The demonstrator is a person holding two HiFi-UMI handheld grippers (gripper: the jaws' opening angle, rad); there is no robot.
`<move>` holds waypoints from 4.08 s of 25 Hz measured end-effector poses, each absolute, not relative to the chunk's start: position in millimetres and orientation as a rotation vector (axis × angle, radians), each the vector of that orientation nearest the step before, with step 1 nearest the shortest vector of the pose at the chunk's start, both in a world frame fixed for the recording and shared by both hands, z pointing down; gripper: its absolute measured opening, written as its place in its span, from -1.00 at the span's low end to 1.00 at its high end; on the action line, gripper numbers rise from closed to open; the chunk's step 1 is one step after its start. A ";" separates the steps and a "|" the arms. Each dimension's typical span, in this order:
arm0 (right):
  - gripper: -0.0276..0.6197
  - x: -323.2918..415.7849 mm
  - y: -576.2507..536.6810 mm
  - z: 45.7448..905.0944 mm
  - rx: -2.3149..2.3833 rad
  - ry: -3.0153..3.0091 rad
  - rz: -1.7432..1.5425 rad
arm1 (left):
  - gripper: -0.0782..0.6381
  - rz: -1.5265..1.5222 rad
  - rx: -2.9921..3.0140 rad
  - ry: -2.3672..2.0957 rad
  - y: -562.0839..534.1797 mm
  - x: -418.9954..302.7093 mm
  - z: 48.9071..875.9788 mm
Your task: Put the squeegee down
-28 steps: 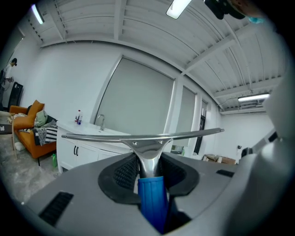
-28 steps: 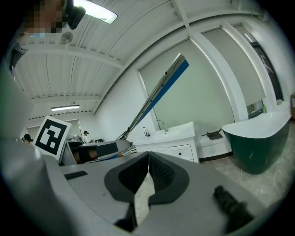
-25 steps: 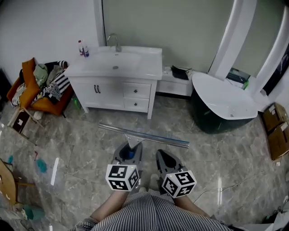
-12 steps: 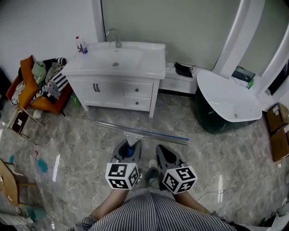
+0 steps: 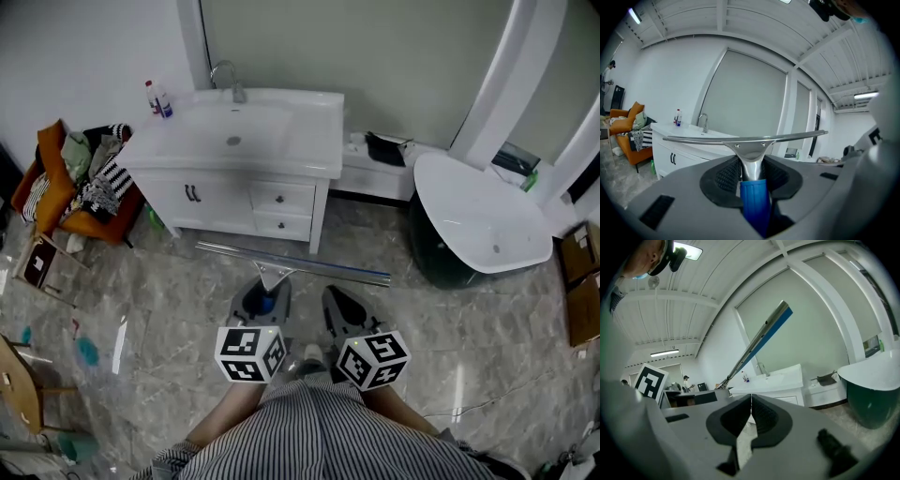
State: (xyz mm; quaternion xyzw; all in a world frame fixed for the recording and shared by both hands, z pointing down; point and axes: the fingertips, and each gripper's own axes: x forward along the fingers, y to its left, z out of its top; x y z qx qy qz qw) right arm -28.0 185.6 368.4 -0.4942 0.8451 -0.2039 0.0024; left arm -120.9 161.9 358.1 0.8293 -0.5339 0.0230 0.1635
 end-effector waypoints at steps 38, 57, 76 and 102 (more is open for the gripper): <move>-0.86 38.8 -80.2 394.5 -1.554 2.701 -0.695 | -0.43 0.109 2.352 -1.488 -109.3 -46.8 376.1; -0.87 7.6 -282.1 374.9 -1.698 2.648 -0.601 | -0.43 0.104 2.454 -1.339 -321.0 -67.6 355.7; -0.86 -7.2 -390.6 384.4 -1.770 2.584 -0.607 | -0.43 0.156 2.487 -1.261 -433.6 -78.0 370.8; -0.87 27.0 -423.9 369.9 -1.663 2.668 -0.578 | -0.43 0.147 2.436 -1.364 -458.1 -52.6 362.9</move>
